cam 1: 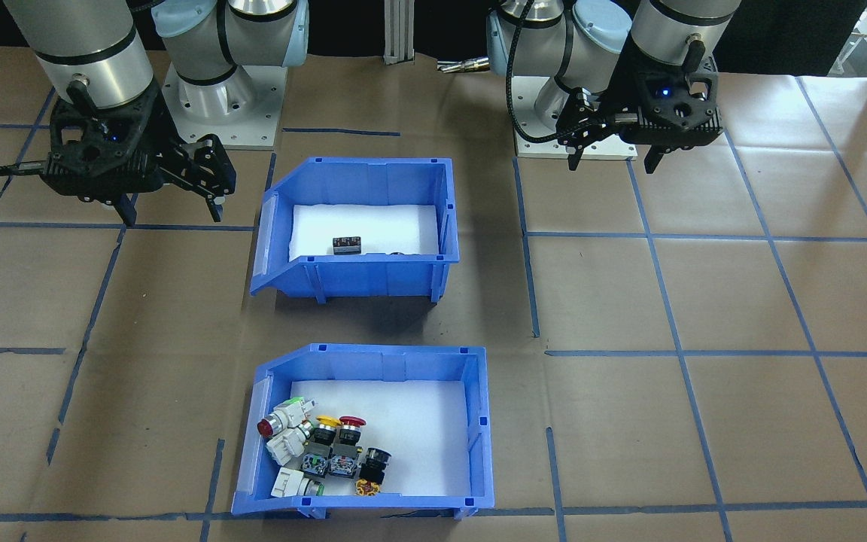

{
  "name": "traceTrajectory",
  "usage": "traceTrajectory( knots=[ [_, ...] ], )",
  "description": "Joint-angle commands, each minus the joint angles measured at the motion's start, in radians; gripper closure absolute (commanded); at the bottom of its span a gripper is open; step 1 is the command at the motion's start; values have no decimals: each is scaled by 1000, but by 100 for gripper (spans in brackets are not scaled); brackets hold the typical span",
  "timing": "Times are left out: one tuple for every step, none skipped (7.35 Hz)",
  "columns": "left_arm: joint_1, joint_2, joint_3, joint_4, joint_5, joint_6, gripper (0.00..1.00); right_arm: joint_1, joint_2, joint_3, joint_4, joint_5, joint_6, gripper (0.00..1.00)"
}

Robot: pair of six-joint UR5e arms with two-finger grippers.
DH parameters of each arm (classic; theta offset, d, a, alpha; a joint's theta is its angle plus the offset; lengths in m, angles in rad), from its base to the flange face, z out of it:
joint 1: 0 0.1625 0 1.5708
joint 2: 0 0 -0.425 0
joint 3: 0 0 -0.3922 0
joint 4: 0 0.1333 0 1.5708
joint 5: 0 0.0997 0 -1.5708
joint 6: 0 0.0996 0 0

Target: Place button box in front

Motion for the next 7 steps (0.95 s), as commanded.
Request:
traceTrajectory(
  knots=[
    [0, 1, 1, 0, -1, 0, 0, -10, -1, -6, 39, -8, 52, 0],
    [-2, 4, 0, 2, 2, 1, 0, -12, -3, -10, 45, -16, 52, 0],
    [-2, 4, 3, 5, 1, 1, 0, -12, -6, -10, 45, -16, 52, 0],
    [-3, 4, 3, 11, -2, 3, 0, -12, -6, -12, 45, -16, 52, 0],
    [-5, 4, 8, 15, -5, 5, 0, -12, -6, -12, 45, -16, 52, 0],
    [-5, 4, 5, 14, -4, 5, 0, -15, -6, -10, 45, -16, 52, 0],
    [-5, -4, 5, 29, -4, 21, 0, -16, -6, -9, 48, -16, 50, 0]
  ],
)
